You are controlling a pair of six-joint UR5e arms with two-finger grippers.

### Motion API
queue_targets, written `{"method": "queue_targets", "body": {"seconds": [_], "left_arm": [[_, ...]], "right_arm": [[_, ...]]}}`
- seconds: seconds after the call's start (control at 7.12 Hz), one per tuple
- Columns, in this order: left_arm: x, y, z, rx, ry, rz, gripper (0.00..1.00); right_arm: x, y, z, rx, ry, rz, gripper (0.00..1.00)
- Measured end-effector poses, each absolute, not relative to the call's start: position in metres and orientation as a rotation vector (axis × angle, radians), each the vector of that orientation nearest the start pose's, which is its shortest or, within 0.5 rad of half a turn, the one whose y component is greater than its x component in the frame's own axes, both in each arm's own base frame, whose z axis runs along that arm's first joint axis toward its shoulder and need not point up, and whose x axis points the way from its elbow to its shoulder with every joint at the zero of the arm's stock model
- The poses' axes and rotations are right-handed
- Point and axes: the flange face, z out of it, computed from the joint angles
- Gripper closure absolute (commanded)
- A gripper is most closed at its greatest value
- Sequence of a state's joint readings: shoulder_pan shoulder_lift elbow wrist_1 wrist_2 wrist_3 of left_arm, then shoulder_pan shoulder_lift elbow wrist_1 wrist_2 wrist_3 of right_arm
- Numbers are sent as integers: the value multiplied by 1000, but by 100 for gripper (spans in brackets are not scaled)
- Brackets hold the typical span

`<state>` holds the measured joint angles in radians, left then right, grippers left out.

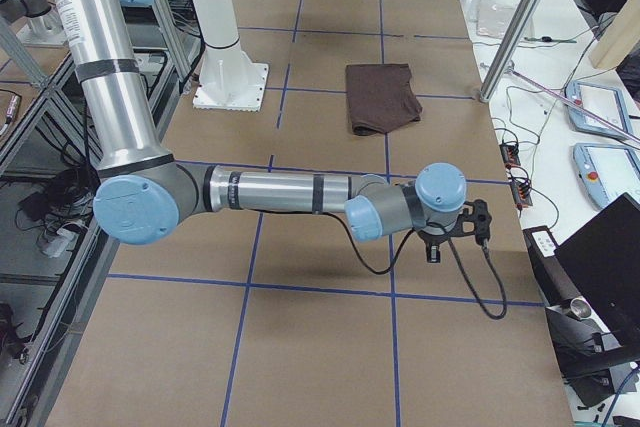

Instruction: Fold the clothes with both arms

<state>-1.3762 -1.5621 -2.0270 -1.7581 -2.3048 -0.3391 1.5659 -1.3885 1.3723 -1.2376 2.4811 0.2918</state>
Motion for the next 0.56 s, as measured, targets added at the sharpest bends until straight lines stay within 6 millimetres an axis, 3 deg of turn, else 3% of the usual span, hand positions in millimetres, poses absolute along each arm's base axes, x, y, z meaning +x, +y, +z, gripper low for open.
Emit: {"method": "queue_targets", "body": {"seconds": [0.14,0.42,0.56], "left_arm": [[9,-457,423,343,810,101,0],[-34,-430,472,337,740,233,0],[-44,-414,499,312,727,264,0]], "right_arm": [[50,-567,625,146,-937,107,0],[54,-551,643,147,-897,51,0],[57,-547,648,130,-879,-1,0]]}}
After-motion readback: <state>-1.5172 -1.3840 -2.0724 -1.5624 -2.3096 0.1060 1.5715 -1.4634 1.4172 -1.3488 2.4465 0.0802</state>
